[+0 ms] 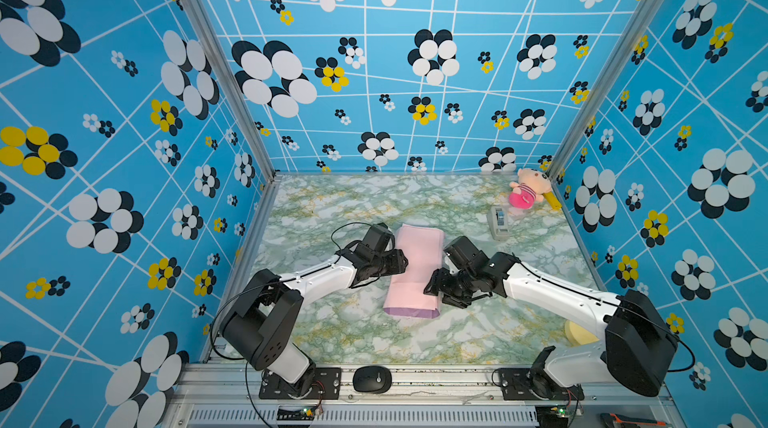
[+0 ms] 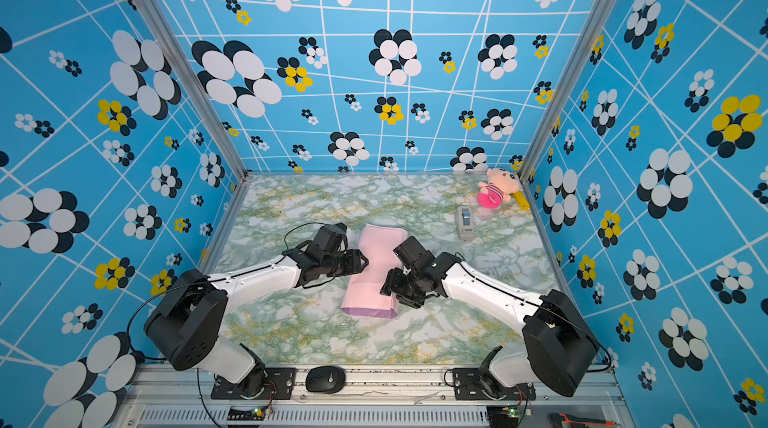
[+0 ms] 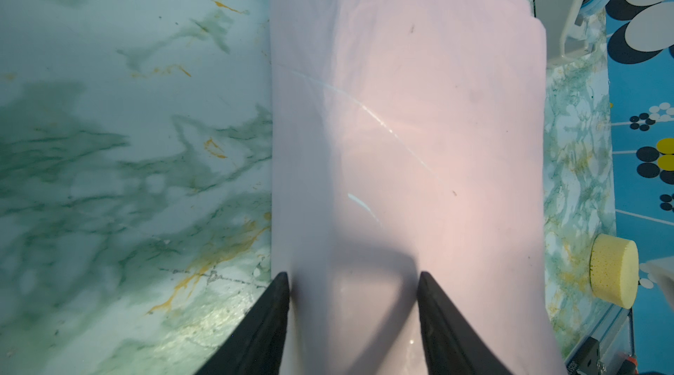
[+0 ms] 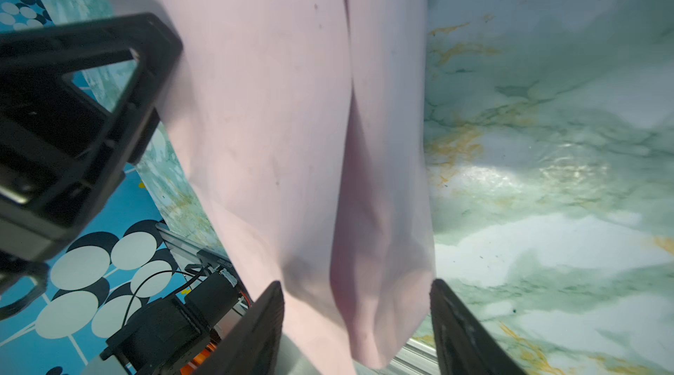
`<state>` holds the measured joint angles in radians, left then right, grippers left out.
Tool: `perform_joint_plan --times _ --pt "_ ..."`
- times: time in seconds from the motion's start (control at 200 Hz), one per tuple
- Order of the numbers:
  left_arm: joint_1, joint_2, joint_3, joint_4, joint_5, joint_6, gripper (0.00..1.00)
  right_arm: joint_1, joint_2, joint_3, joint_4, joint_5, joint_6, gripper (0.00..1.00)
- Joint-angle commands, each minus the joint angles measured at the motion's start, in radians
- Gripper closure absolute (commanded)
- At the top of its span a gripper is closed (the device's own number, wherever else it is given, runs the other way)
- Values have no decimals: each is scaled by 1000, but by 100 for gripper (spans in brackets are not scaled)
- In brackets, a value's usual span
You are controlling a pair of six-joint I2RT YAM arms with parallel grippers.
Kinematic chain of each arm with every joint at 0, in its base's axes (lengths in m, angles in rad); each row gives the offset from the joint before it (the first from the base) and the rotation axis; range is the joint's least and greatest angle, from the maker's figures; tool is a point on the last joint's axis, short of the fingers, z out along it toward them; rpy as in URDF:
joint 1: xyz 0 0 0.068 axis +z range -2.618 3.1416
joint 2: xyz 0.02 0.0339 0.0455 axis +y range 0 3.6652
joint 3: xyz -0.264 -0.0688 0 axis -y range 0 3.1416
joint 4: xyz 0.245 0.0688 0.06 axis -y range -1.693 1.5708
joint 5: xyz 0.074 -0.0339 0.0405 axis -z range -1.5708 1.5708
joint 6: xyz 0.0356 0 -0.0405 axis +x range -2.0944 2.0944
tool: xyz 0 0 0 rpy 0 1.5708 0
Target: Wrap the gift box in paper
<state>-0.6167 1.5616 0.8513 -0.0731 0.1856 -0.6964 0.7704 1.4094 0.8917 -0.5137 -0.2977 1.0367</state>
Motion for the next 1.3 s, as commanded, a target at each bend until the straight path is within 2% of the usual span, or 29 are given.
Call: perform_joint_plan --times 0.0,0.28,0.33,0.4,0.515,0.68,0.88,1.105,1.225,1.295 --pt "-8 32 -18 -34 -18 3 43 14 22 -19 20 -28 22 38" --pt "-6 32 -14 -36 -18 4 43 18 -5 -37 74 -26 40 73" --pt "-6 34 -13 -37 -18 4 43 19 -10 -37 63 -23 37 76" --pt "-7 34 -12 -37 -17 4 43 19 -16 -25 29 -13 23 69" --pt "-6 34 -14 -37 -17 6 43 0 -35 14 -65 14 -23 40" --pt "-8 34 -15 -34 -14 5 43 -102 -38 72 -140 41 -130 29" --pt "-8 28 -15 -31 -13 8 43 -164 112 223 -174 73 -311 28" --pt "-8 32 -11 -26 -7 2 43 -184 286 347 -161 66 -385 30" --pt "-8 28 -10 -28 -8 0 43 -185 341 376 -126 21 -392 36" --pt "-8 23 -5 -34 -10 -1 43 -185 351 374 -121 20 -392 44"
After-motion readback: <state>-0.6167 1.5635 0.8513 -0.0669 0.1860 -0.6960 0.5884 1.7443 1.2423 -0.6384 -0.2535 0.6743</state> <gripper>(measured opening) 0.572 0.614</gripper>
